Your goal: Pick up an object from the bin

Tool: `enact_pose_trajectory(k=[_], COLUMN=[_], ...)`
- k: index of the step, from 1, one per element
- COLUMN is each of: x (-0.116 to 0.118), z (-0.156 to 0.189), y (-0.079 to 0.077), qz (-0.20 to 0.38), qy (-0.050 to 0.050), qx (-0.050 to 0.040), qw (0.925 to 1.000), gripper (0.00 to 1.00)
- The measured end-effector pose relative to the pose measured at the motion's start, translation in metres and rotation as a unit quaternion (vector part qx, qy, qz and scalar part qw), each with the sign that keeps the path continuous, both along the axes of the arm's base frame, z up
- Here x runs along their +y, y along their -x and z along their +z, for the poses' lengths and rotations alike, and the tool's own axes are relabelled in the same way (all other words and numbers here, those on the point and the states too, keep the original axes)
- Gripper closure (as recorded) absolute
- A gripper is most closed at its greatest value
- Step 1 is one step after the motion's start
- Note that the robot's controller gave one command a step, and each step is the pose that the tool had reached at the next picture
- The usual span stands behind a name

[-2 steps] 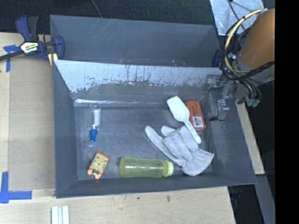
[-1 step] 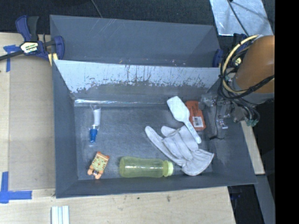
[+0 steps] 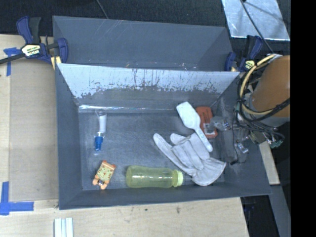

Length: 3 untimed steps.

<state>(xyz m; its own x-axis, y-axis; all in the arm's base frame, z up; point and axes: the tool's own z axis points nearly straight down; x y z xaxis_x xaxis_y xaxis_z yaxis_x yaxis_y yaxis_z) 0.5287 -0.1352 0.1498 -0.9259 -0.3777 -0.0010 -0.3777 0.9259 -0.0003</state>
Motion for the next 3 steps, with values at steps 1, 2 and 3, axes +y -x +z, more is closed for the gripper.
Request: enact_pose_trajectory(k=[1,2,3], x=[-0.001,0.008,0.013], z=[-0.003,-0.050,-0.079], y=[0.034,0.026,0.029], qz=[-0.038,0.130,0.098], qy=[0.000,0.001,0.001], qx=[-0.0001,-0.0011,-0.0018], qw=[0.9993,0.9915,0.9952], gripper=[0.00,0.00,1.00])
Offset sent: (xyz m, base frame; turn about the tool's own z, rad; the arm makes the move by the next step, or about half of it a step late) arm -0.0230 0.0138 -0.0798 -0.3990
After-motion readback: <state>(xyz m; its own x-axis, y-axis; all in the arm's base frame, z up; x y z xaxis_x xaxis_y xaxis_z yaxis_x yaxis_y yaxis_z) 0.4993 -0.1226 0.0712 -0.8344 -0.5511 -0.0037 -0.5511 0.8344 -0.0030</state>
